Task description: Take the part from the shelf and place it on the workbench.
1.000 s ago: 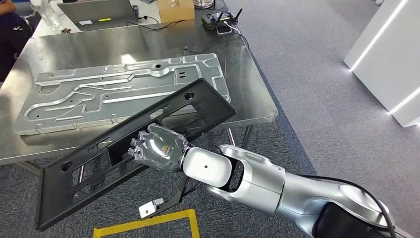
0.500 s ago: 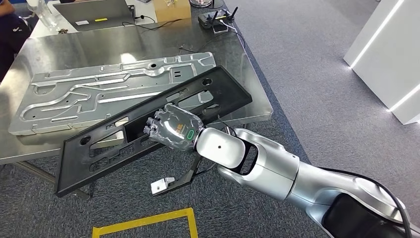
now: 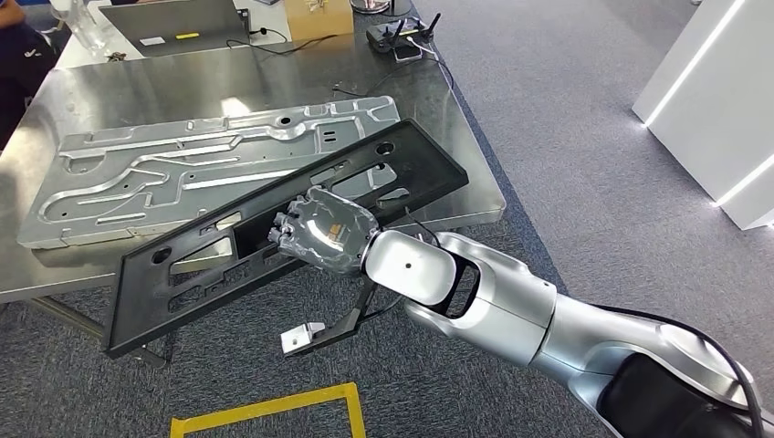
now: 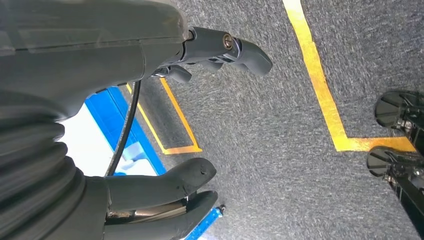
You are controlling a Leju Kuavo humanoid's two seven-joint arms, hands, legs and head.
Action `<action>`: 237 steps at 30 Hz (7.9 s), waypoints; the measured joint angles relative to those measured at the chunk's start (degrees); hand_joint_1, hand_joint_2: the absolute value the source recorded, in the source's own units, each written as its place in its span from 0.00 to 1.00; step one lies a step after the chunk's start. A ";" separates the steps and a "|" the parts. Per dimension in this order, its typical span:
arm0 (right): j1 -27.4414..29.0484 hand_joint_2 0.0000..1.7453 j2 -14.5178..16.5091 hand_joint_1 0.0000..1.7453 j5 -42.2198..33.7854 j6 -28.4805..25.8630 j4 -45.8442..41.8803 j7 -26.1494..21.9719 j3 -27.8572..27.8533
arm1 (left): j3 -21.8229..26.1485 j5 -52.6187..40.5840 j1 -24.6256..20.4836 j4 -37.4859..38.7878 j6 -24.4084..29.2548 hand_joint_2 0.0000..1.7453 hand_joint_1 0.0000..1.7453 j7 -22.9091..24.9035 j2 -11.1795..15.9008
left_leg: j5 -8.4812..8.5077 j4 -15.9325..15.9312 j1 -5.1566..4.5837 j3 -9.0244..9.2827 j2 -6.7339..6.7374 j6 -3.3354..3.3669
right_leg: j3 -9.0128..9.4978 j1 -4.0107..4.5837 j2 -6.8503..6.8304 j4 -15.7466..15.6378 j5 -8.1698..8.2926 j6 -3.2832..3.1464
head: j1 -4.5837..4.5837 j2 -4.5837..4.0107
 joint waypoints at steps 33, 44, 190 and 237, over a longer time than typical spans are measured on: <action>-0.17 1.00 -0.86 1.00 -0.92 0.89 -0.98 -0.18 0.02 | 0.73 -0.61 0.07 0.00 0.19 1.00 0.00 -0.41 -0.53 | -0.02 -1.60 1.32 1.94 0.80 0.11 | -2.49 -2.01 -0.35 5.13 -1.09 2.85 | 0.02 0.00; -0.13 1.00 -1.02 1.00 -1.03 1.07 -1.00 -0.15 -0.01 | 0.73 -0.63 0.02 0.00 0.60 1.00 0.00 -0.36 -0.48 | -8.24 14.97 1.54 -6.09 4.00 -2.57 | -0.03 -1.46 -1.48 0.38 -0.34 -0.41 | -0.05 0.00; 10.90 1.00 11.13 1.00 1.01 -7.01 28.99 0.11 -7.10 | -0.84 -6.55 -1.08 -0.02 1.11 1.00 0.00 -1.34 -0.34 | -2.67 0.47 0.66 2.20 3.48 -0.82 | -2.17 0.81 -1.20 1.29 1.11 -2.00 | -0.10 0.00; 11.09 0.00 9.44 0.00 -0.78 -3.44 25.46 1.22 -7.08 | 0.09 -8.22 -0.55 -0.02 1.08 0.00 0.00 -2.13 0.90 | -0.55 0.46 0.94 0.19 3.89 -1.27 | 2.13 0.08 -1.16 -0.31 -1.71 -0.54 | -0.11 0.00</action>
